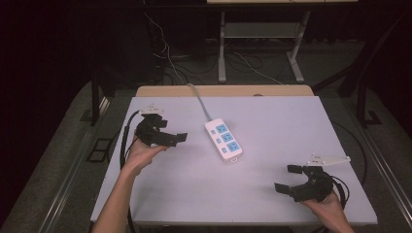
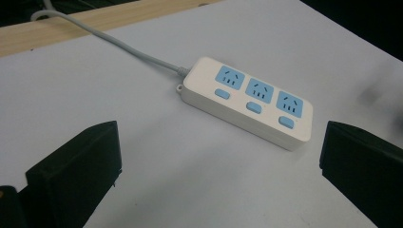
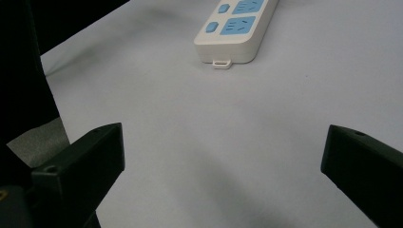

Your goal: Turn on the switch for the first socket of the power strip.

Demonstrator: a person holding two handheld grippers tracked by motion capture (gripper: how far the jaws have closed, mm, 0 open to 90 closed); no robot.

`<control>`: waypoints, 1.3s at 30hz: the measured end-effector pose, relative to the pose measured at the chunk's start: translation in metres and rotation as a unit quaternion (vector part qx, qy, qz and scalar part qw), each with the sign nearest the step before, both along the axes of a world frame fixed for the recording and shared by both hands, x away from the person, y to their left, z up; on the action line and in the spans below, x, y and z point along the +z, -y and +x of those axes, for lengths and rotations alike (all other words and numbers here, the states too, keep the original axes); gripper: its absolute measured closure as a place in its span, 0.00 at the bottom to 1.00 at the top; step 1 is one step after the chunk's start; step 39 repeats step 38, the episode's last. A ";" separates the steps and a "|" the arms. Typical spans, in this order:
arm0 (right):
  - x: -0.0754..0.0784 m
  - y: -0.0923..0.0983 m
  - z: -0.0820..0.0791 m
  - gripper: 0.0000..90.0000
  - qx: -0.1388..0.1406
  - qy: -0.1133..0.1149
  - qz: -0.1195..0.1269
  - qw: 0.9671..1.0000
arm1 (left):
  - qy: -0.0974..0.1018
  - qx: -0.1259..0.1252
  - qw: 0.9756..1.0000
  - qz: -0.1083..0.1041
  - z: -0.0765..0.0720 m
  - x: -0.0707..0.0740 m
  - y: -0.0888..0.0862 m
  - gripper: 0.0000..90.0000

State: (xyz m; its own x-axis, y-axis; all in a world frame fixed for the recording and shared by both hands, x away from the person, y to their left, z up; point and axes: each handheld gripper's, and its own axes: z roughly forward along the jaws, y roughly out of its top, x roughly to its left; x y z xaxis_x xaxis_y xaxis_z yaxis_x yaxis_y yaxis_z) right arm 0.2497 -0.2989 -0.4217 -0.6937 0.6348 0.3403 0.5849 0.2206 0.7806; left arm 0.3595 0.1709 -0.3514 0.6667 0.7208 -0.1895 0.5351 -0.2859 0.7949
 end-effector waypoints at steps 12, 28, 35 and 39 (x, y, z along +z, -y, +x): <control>-0.001 -0.001 0.001 0.00 0.000 -0.001 -0.002 1.000 | 0.017 -0.004 0.999 -0.030 -0.032 -0.013 -0.007 0.00; -0.001 -0.002 0.001 0.00 -0.001 -0.001 -0.002 1.000 | 0.022 -0.006 0.998 -0.056 -0.086 -0.055 -0.012 0.00; -0.002 -0.001 0.001 0.00 -0.002 -0.002 -0.003 1.000 | 0.012 -0.027 0.998 -0.056 -0.096 -0.066 -0.003 0.00; -0.001 -0.001 0.001 0.00 -0.002 -0.001 -0.002 1.000 | 0.006 -0.036 0.998 -0.044 -0.099 -0.070 0.000 0.00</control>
